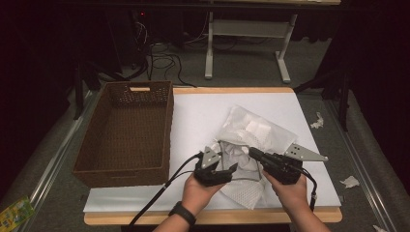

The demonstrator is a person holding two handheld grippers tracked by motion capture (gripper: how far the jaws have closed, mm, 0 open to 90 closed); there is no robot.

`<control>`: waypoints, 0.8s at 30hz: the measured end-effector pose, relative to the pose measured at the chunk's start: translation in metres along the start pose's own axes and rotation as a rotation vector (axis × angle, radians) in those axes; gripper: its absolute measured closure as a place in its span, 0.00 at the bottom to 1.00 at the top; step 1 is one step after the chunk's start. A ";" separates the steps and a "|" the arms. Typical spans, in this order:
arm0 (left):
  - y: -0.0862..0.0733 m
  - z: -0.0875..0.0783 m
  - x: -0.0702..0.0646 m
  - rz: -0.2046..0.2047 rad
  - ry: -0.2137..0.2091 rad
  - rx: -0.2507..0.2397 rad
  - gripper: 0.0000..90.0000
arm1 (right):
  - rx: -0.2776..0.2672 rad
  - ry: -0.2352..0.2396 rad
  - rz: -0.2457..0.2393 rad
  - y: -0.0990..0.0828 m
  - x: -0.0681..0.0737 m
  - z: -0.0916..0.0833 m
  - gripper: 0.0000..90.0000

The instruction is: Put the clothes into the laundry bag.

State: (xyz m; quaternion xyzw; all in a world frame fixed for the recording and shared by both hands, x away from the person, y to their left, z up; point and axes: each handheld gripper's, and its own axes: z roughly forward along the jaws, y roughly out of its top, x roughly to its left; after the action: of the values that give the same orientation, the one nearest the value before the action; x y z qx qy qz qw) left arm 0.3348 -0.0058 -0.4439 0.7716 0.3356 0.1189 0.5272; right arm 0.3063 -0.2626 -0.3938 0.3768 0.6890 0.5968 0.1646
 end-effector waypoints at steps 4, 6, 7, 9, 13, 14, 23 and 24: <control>-0.012 -0.033 0.009 0.017 0.008 0.007 0.41 | 0.020 0.005 -0.002 -0.004 0.002 0.001 1.00; -0.020 -0.041 0.015 0.026 0.028 -0.005 0.43 | 0.036 0.000 -0.001 -0.006 0.003 0.003 1.00; -0.024 -0.043 0.018 0.019 0.041 -0.020 0.44 | 0.041 0.001 0.001 -0.008 0.003 0.004 1.00; -0.027 -0.040 0.022 -0.006 0.029 -0.010 0.44 | 0.071 -0.003 0.012 -0.013 0.004 0.007 0.99; -0.027 -0.037 0.020 0.033 0.038 -0.014 0.44 | 0.135 -0.014 0.017 -0.023 0.004 0.019 0.99; -0.027 -0.037 0.020 0.038 0.043 -0.016 0.44 | 0.167 -0.021 0.015 -0.028 0.004 0.024 0.99; -0.028 -0.031 0.027 0.081 0.088 -0.009 0.46 | 0.396 -0.039 0.016 -0.064 0.001 0.053 0.94; -0.028 -0.030 0.027 0.073 0.091 -0.007 0.46 | 0.386 -0.037 0.014 -0.062 0.002 0.051 0.90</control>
State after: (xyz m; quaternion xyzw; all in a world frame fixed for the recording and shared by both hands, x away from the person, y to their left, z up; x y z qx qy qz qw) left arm 0.3276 0.0398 -0.4613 0.7753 0.3304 0.1744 0.5093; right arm 0.3195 -0.2253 -0.4640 0.4170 0.7848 0.4480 0.0977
